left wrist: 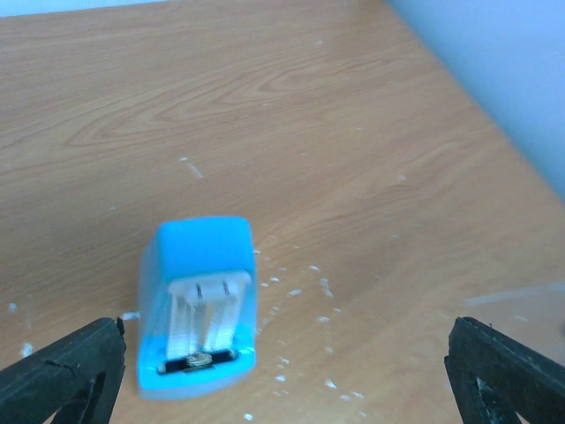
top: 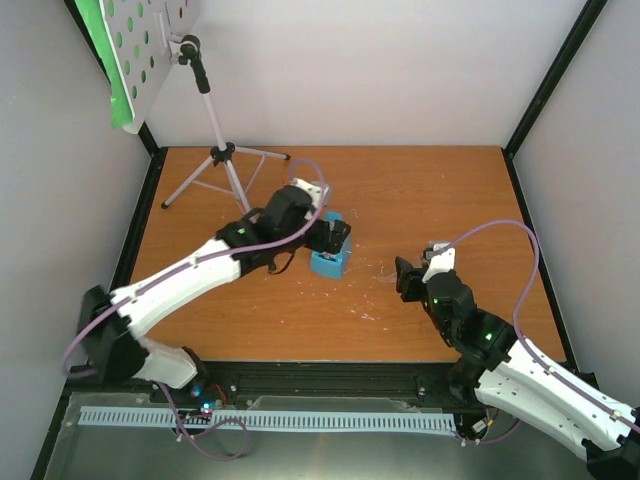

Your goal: Pack up the instrument practice props

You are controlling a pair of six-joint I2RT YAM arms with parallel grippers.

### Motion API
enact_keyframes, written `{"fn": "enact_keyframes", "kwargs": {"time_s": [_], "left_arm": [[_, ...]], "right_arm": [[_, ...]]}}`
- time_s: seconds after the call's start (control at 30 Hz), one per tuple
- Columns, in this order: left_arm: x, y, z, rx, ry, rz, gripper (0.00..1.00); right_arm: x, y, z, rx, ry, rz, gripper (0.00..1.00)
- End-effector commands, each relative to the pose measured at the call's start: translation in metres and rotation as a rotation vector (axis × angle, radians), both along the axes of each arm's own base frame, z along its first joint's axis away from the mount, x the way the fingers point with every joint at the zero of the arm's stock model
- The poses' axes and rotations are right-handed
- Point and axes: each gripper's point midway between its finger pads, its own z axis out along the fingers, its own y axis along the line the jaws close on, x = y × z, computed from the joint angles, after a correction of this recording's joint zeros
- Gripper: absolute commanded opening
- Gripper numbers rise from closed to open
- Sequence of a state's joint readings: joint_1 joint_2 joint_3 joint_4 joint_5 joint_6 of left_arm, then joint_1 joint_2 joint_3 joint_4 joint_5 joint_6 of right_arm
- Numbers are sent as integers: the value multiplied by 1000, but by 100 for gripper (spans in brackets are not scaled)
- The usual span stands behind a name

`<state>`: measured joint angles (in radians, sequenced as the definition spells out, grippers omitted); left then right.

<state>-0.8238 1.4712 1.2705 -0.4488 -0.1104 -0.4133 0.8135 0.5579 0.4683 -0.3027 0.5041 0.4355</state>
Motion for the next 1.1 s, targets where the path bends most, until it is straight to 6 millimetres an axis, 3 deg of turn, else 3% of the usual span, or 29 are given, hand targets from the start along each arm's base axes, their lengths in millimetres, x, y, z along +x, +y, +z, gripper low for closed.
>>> {"fn": "enact_keyframes", "kwargs": {"time_s": [0.0, 0.13, 0.23, 0.37, 0.5, 1.07], "left_arm": [[-25, 12, 35, -234, 2, -119, 100], [-36, 48, 23, -392, 49, -140, 99], [-43, 55, 10, -498, 89, -222, 99], [-43, 51, -15, -528, 126, -288, 99], [-25, 55, -41, -483, 136, -257, 99], [-8, 46, -109, -464, 107, -390, 95]], "right_arm": [[1, 1, 0, 16, 1, -6, 54], [2, 7, 1, 21, 9, 10, 54], [3, 11, -2, 34, 20, 20, 54], [3, 17, -4, 49, 35, 36, 54], [2, 16, -2, 69, 38, 37, 54], [-1, 11, 12, 107, 27, 16, 54]]}}
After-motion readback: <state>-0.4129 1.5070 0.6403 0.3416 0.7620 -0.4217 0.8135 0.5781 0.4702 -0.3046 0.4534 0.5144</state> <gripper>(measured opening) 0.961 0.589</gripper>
